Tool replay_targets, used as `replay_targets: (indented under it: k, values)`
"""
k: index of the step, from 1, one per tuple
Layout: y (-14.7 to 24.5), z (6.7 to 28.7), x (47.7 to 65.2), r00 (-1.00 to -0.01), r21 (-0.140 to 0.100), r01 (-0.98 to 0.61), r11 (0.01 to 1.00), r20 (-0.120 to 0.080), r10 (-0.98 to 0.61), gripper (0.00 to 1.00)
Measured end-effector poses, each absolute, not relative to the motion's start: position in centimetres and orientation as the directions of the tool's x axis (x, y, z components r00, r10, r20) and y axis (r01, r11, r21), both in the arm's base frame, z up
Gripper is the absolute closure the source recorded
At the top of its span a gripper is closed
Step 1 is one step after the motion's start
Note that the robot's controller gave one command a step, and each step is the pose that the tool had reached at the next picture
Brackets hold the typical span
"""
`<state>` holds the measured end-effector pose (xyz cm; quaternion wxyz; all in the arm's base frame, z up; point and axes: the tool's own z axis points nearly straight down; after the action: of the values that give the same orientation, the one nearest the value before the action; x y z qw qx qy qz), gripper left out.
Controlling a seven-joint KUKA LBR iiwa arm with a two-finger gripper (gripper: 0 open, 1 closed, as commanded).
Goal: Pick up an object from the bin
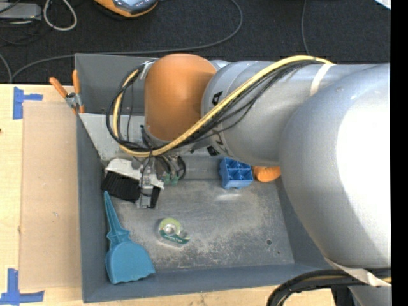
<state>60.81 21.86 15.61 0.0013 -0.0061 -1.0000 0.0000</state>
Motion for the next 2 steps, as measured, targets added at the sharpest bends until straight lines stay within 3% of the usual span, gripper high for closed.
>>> replay_targets:
  k: [1,2]
  values:
    - [24.1,9.7,60.2,-1.0,-0.002,0.023,1.0,0.011,0.023,0.0]
    - [22.7,8.9,58.4,-0.997,-0.001,-0.074,0.997,0.004,-0.074,0.0]
